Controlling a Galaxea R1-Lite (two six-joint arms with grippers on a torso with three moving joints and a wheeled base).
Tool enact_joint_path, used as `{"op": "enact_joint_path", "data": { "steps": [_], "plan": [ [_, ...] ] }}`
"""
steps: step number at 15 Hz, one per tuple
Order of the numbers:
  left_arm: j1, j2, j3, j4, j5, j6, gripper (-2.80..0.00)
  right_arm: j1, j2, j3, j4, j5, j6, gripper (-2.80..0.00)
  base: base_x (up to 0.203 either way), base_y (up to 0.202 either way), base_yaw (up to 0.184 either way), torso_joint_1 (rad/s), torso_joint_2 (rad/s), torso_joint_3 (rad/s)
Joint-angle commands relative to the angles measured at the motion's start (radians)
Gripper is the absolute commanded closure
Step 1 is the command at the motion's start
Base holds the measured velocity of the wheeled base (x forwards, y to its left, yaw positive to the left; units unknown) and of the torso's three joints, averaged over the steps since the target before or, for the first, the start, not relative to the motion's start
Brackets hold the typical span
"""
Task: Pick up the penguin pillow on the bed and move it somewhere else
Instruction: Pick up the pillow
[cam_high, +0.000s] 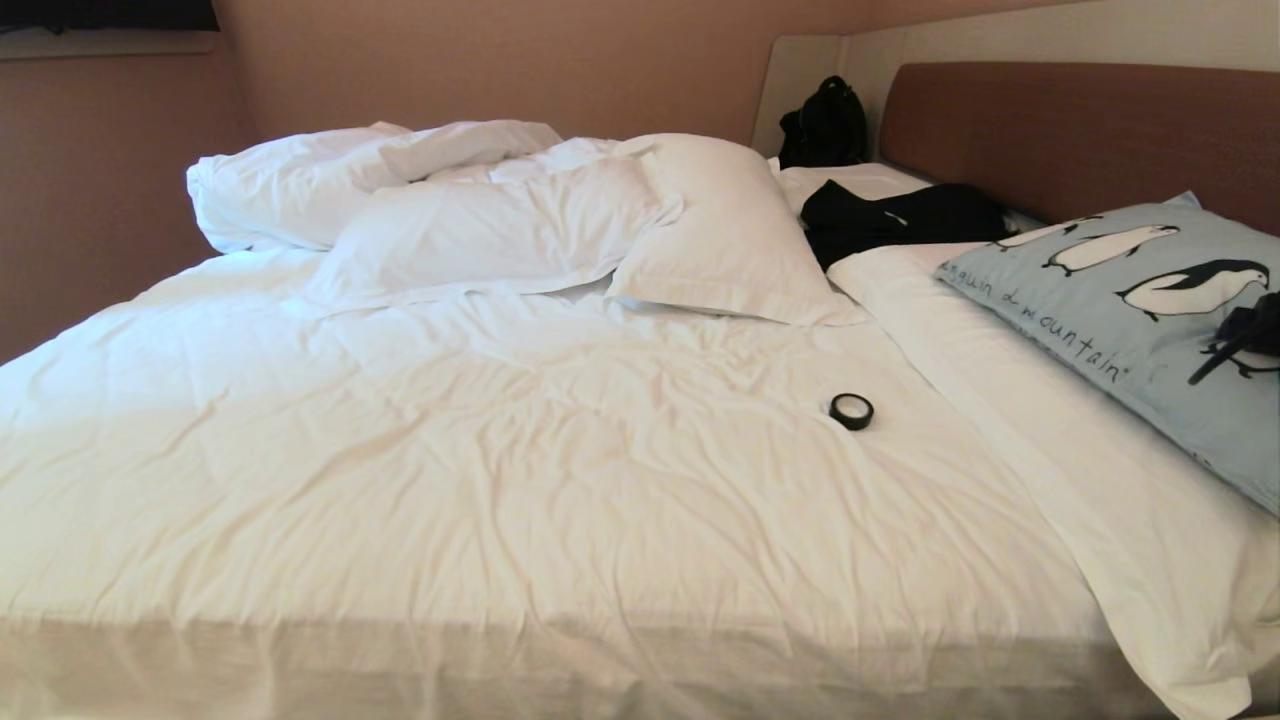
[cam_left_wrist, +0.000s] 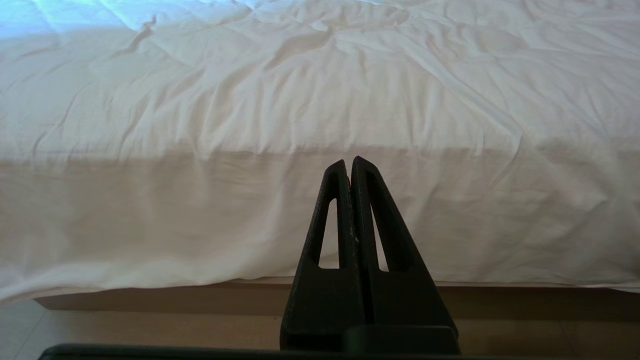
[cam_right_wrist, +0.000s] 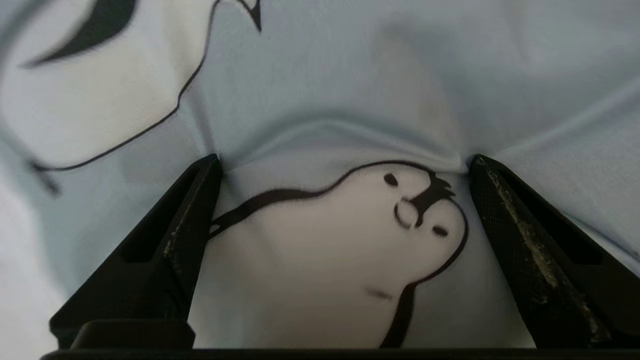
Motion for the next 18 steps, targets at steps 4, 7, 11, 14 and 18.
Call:
{"op": "enact_joint_path", "data": {
  "steps": [4,7,11,14,18],
  "plan": [
    [0.000,0.000,0.002,0.000,0.001,0.000,0.00,-0.029,0.258,-0.081,0.003,0.000,0.009,-2.80,0.000,0.000,0.000,0.000,0.00,0.000],
    [0.000,0.000,0.002,0.000,0.001,0.000,0.00,-0.030,0.290,-0.084,0.002,0.001,0.011,-2.80,0.000,0.000,0.000,0.000,0.00,0.000],
    [0.000,0.000,0.002,0.000,0.000,0.000,0.00,-0.029,0.305,-0.084,0.002,0.002,0.009,-2.80,0.000,0.000,0.000,0.000,0.00,0.000],
    [0.000,0.000,0.002,0.000,0.001,0.000,0.00,-0.028,0.305,-0.082,0.002,0.002,0.009,-2.80,0.000,0.000,0.000,0.000,0.00,0.000],
    [0.000,0.000,0.002,0.000,0.001,0.000,0.00,-0.028,0.296,-0.082,0.004,0.002,0.011,0.00,0.000,0.000,0.000,0.000,0.00,0.000]
  ]
}}
